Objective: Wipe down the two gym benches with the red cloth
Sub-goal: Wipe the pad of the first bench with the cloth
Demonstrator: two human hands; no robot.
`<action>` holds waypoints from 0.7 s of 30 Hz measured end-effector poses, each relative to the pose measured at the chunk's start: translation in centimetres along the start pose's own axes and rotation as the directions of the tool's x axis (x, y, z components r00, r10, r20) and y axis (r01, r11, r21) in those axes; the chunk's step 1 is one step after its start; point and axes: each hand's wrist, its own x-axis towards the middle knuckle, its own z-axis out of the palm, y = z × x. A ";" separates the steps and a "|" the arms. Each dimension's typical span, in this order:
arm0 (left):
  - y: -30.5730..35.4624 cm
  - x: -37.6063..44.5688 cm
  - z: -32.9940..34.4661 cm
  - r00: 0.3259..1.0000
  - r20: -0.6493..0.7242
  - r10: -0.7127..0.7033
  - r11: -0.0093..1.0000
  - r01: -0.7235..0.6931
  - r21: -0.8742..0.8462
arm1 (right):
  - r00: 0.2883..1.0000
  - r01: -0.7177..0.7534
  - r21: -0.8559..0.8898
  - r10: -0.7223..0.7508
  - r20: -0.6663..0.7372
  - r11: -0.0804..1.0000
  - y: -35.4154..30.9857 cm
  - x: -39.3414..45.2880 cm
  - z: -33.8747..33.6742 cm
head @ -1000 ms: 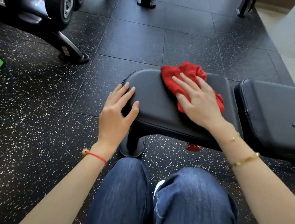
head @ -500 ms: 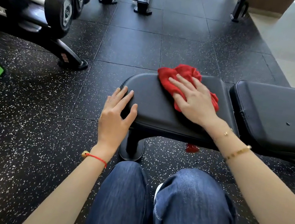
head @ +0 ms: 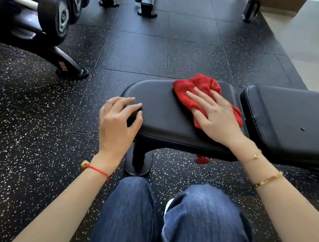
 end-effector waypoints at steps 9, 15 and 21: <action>3.9 1.5 2.7 0.998 0.029 -0.049 0.992 0.052 -0.113 | 0.998 -0.057 0.013 0.057 0.020 0.998 -2.2 0.5 0.3; 3.5 1.3 2.9 1.000 0.001 -0.022 0.995 0.022 -0.098 | 1.000 0.000 0.025 0.000 -0.010 1.000 1.2 -3.6 -0.7; 3.7 1.3 3.0 0.999 -0.017 -0.052 0.993 0.050 -0.104 | 0.968 -0.251 -0.006 0.251 -0.015 0.968 1.8 3.3 -0.5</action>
